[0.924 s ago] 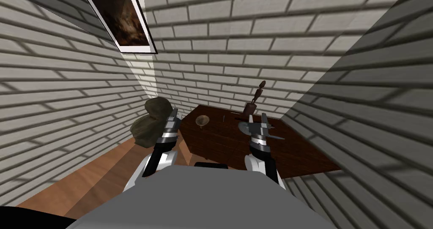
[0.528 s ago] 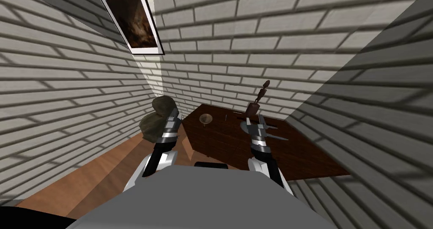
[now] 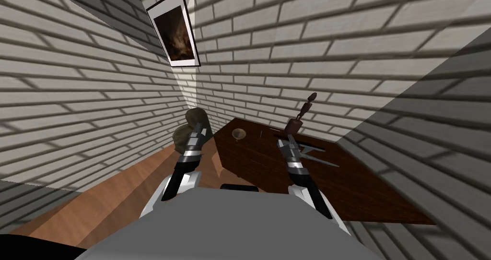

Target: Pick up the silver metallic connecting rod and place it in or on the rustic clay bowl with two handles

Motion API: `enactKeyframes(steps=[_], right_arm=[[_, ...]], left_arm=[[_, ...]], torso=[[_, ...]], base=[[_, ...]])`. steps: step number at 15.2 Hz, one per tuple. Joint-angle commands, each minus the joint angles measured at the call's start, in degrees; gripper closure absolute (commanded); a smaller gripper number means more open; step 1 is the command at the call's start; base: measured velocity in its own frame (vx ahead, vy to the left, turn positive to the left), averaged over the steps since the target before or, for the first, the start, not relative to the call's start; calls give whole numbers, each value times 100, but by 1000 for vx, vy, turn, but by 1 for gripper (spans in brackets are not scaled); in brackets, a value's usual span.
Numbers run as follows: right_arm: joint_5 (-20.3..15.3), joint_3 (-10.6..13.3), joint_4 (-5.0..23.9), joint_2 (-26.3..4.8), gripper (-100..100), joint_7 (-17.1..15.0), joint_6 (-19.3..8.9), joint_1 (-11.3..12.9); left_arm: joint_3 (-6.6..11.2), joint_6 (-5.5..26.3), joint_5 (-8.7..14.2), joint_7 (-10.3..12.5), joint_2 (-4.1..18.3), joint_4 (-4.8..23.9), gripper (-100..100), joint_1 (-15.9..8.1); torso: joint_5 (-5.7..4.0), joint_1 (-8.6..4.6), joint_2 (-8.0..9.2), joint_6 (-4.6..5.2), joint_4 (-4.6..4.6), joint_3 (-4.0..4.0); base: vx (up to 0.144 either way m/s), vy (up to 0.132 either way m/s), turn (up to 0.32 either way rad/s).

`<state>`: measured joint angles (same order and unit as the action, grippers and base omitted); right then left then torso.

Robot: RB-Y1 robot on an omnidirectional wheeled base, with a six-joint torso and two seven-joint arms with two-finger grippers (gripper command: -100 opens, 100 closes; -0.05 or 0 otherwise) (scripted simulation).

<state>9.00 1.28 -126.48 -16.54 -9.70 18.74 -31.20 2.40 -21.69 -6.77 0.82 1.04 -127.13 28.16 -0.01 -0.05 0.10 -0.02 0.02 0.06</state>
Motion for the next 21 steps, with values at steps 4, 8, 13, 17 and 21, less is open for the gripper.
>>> enactKeyframes(steps=[4,8,13,17,21], right_arm=[[187,-146,190,-597,-100,0,-413,-154],[363,-289,377,-1106,-100,8,-783,-289],[555,-450,577,-1637,-100,19,-1179,-430],[760,-621,786,-2183,-100,34,-1593,-577],[977,-795,1001,-2729,-100,51,-2018,-729]], left_arm=[[0,0,0,0,0,0,0,-1],[0,0,0,0,0,0,0,0],[0,0,0,0,0,0,0,0],[0,0,0,0,0,0,0,0],[0,0,0,0,0,0,0,-1]], torso=[[0,0,-4,-3,-1,-2],[-1,-1,-7,-3,-2,-4],[0,-1,-11,0,-2,-6],[0,-1,-13,-4,-3,-8],[-1,-1,-16,-6,-3,-9]], base=[[-15,5,216],[-9,5,234],[-4,3,221],[0,6,259],[4,4,308]])
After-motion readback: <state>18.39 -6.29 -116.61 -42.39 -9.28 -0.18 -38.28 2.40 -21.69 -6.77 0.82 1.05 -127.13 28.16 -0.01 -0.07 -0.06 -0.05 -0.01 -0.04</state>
